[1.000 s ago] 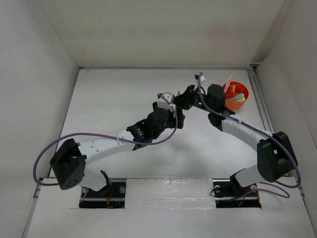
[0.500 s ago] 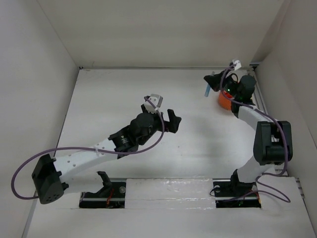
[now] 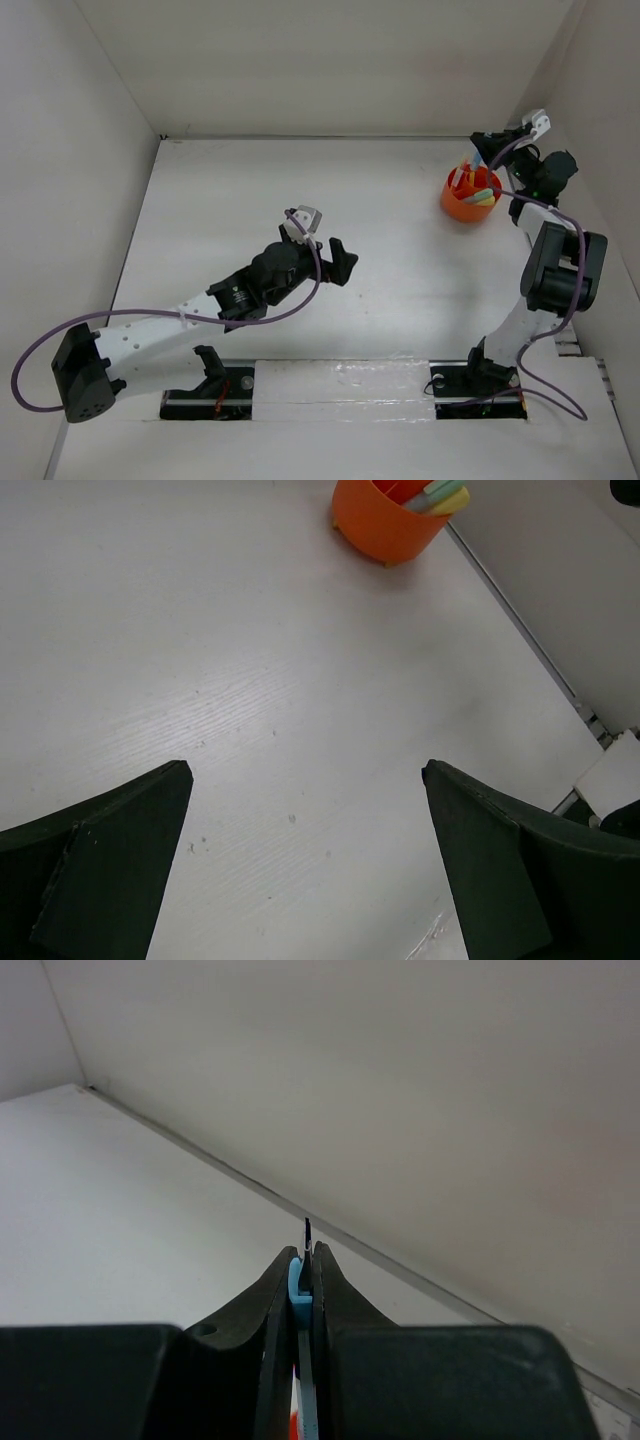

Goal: Sort the stationery into containers
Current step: Place the stationery in the storage box.

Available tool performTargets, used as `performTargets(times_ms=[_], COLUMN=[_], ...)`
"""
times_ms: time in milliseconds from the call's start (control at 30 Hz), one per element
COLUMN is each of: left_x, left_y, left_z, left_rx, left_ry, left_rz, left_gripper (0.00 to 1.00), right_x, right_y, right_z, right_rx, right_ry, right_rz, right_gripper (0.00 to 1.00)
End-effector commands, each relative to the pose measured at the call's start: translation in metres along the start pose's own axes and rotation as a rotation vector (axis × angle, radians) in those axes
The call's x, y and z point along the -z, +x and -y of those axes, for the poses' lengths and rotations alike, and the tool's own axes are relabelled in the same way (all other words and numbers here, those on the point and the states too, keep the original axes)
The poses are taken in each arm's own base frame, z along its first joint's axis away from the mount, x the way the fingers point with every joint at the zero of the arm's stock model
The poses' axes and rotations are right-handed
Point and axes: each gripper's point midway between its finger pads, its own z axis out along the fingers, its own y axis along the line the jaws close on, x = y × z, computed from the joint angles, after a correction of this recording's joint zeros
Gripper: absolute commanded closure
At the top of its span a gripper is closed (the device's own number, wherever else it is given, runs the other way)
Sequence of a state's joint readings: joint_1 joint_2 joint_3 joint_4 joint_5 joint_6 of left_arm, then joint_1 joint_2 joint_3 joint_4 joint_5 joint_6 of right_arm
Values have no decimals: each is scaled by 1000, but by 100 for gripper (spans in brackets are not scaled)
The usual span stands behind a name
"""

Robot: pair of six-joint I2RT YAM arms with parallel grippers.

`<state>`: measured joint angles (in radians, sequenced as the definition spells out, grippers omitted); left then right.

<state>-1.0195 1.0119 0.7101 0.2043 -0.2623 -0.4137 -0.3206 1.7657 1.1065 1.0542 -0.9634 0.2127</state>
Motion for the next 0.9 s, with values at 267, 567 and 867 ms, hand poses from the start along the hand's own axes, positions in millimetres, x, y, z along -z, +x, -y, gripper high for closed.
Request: performTargets(times_ms=[267,567,867], left_x=[-1,1,-1], left_y=[-4,-1,0], left_z=[16,18,16], left_rx=[-28,-36,-38], left_ry=[94,114,101], left_rz=[19,20,14], left_gripper=[0,0,0], right_x=[3,14,22], right_y=[15,42,4], right_z=[42,48,37], right_rx=[79,30,55], right_ry=[-20,-7,31], right_rz=[8,-10,59], right_gripper=[100,71,0])
